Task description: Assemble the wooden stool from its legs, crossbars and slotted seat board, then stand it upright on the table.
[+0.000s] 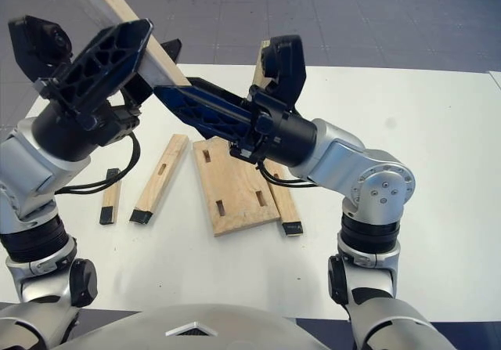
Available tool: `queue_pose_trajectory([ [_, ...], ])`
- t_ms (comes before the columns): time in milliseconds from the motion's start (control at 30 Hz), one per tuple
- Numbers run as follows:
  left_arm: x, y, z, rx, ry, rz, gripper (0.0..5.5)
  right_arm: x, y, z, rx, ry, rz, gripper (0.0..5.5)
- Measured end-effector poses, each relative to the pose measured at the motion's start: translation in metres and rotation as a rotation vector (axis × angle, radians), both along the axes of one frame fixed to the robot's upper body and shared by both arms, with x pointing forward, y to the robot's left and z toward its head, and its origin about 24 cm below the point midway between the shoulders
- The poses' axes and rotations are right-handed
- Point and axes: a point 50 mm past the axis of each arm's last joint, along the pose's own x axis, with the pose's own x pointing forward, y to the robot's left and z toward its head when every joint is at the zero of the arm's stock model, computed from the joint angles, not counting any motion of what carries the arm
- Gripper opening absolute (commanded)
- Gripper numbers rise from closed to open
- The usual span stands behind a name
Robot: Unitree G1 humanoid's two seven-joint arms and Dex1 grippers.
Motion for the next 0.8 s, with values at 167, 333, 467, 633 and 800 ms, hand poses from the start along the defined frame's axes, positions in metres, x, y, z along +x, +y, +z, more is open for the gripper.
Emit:
queue_pose_trajectory([
  [167,0.001,0.003,0.003,0.001,-0.001,0.024,2.49,0.001,-0.001,-0.002,-0.026,-0.001,-0.014,2.02],
  [333,0.001,0.001,0.004,0.012,0.009,0.051,2.32,0.003,0.000,-0.003,-0.036,0.000,-0.023,2.02],
  [467,0.001,0.001,0.005,0.020,0.011,0.062,2.32,0.003,0.000,-0.004,-0.036,0.003,-0.021,2.02],
  [633,0.004,0.006,0.004,0.051,0.030,0.103,2.06,0.001,0.001,-0.008,-0.073,-0.005,0.000,2.88],
  [800,0.004,0.014,-0.003,0.090,0.066,0.142,2.06,0.005,-0.005,-0.013,-0.113,0.003,-0.036,3.76],
])
